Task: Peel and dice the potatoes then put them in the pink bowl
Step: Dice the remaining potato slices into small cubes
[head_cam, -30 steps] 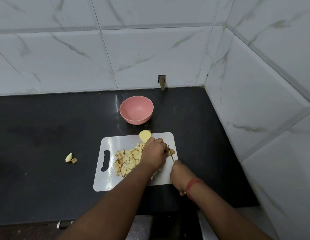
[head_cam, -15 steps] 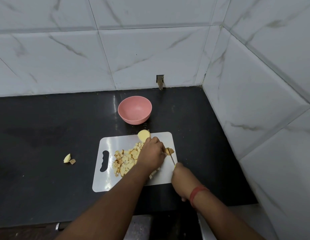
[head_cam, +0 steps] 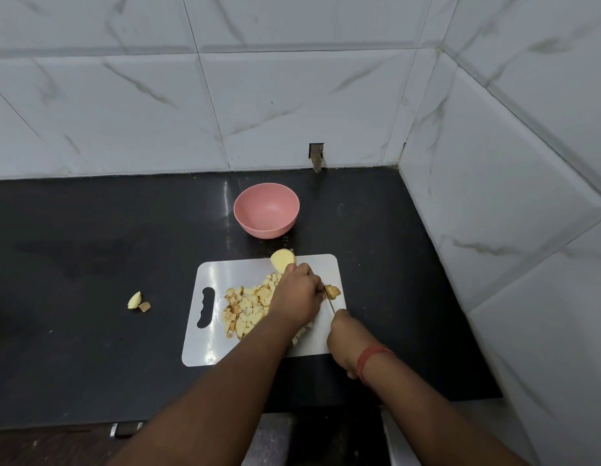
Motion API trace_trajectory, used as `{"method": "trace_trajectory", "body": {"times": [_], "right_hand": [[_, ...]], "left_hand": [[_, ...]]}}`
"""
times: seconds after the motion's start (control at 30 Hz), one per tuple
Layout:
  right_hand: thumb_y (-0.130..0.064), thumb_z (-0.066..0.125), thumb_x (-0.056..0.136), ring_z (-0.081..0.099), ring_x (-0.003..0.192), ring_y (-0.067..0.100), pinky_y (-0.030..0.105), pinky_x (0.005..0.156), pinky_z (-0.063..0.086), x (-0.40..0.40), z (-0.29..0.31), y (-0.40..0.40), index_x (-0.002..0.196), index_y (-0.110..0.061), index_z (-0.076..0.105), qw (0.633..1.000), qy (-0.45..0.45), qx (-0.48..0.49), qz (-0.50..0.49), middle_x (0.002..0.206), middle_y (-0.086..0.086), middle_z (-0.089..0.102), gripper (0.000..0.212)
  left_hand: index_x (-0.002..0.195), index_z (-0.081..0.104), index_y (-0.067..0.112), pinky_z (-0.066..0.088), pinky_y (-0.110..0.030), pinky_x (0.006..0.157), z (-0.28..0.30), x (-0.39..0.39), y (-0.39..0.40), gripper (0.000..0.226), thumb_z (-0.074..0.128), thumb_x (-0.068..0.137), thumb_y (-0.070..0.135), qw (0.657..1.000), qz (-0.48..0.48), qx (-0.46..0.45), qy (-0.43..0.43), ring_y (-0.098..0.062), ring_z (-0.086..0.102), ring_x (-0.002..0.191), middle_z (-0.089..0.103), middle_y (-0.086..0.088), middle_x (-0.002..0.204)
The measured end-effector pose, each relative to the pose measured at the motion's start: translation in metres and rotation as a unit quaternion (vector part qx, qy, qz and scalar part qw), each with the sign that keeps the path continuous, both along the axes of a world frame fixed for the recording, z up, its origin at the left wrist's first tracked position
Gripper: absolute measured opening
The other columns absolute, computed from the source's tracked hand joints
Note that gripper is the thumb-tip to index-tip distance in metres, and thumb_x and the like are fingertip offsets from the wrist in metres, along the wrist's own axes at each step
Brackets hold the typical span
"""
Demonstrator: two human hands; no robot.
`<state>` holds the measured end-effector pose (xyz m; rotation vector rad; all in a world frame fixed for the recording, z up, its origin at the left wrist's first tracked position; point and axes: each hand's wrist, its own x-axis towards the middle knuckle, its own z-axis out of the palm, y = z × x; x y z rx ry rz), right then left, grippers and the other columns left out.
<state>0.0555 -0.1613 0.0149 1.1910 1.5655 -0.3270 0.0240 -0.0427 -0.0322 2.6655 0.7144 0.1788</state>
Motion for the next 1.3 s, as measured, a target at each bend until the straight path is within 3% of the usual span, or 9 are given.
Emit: {"method": "trace_trajectory", "body": {"times": [0.1,0.2,0.3,0.4,0.43,0.47,0.73,1.1,1.3], "right_hand": [[-0.044,0.044,0.099,0.046,0.069,0.018,0.032,0.086,0.034,-0.002,0.015,0.003,0.071,-0.017,0.039,0.978,0.085,0.027,-0.186,0.074,0.0,0.046,0.039],[-0.047,0.043,0.098,0.045,0.067,0.018,0.035,0.094,0.038,-0.006,0.012,-0.009,0.072,-0.017,0.04,0.977,0.025,0.048,-0.205,0.075,0.001,0.047,0.04],[-0.041,0.042,0.1,0.044,0.064,0.017,0.033,0.084,0.038,-0.007,-0.001,-0.038,0.071,-0.015,0.042,0.935,0.12,0.137,-0.305,0.073,-0.001,0.047,0.039],[-0.035,0.03,0.102,0.035,0.051,0.002,0.015,0.051,0.022,-0.009,0.0,-0.052,0.069,-0.02,0.052,0.746,0.168,0.275,-0.583,0.061,-0.011,0.037,0.042],[-0.03,0.025,0.102,0.026,0.047,-0.001,0.012,0.045,0.015,-0.005,0.007,-0.055,0.077,-0.023,0.059,0.567,0.271,0.374,-0.682,0.059,-0.013,0.031,0.042],[-0.024,0.025,0.101,0.026,0.048,-0.001,0.011,0.044,0.019,-0.002,0.008,-0.058,0.092,-0.02,0.06,0.449,0.321,0.369,-0.747,0.062,-0.011,0.033,0.036],[-0.025,0.034,0.1,0.046,0.03,0.023,0.021,0.034,0.033,0.02,0.01,-0.063,0.093,-0.012,0.044,0.412,0.355,0.437,-0.716,0.081,0.013,0.055,0.017],[-0.026,0.033,0.101,0.046,0.035,0.023,0.025,0.036,0.039,0.015,0.02,-0.067,0.096,-0.01,0.044,0.449,0.364,0.415,-0.702,0.083,0.014,0.054,0.02],[-0.03,0.032,0.102,0.05,0.043,0.021,0.023,0.038,0.04,0.014,0.026,-0.065,0.101,-0.014,0.044,0.476,0.361,0.398,-0.696,0.087,0.012,0.055,0.02]], "left_hand": [[0.115,0.075,0.021,0.046,-0.03,0.084,0.002,0.001,-0.001,0.024,0.066,0.096,0.032,1.0,0.002,0.01,0.01,-0.017,0.045,0.105,0.06,0.003,0.108],[0.117,0.074,0.021,0.045,-0.03,0.083,0.003,0.002,-0.002,0.026,0.065,0.096,0.033,0.999,0.002,0.031,0.022,-0.016,0.045,0.105,0.06,0.002,0.11],[0.119,0.073,0.022,0.046,-0.03,0.085,0.005,0.004,-0.003,0.027,0.065,0.096,0.034,0.998,0.0,0.049,0.033,-0.016,0.045,0.106,0.061,0.003,0.112],[0.12,0.072,0.022,0.045,-0.031,0.087,0.007,0.003,-0.004,0.027,0.065,0.096,0.033,0.997,-0.004,0.067,0.046,-0.017,0.045,0.106,0.06,0.002,0.114],[0.121,0.071,0.022,0.045,-0.032,0.089,0.007,0.003,-0.005,0.027,0.064,0.096,0.032,0.996,-0.004,0.078,0.046,-0.017,0.045,0.107,0.06,0.001,0.115],[0.123,0.069,0.021,0.044,-0.032,0.092,0.006,0.002,-0.007,0.028,0.063,0.097,0.029,0.995,-0.003,0.09,0.042,-0.018,0.046,0.108,0.06,0.001,0.118],[0.142,0.05,0.012,0.014,-0.045,0.125,-0.001,0.001,-0.024,0.043,0.043,0.1,0.014,0.948,-0.189,0.242,0.082,-0.029,0.047,0.128,0.052,-0.01,0.135],[0.131,0.055,0.007,0.028,-0.043,0.116,0.01,-0.008,-0.016,0.032,0.047,0.102,0.017,0.95,-0.116,0.261,0.127,-0.03,0.048,0.12,0.054,-0.014,0.128],[0.124,0.062,0.016,0.038,-0.034,0.107,0.015,-0.012,0.001,0.028,0.05,0.099,0.017,0.988,0.002,0.157,-0.003,-0.02,0.05,0.111,0.061,-0.003,0.123]]}}
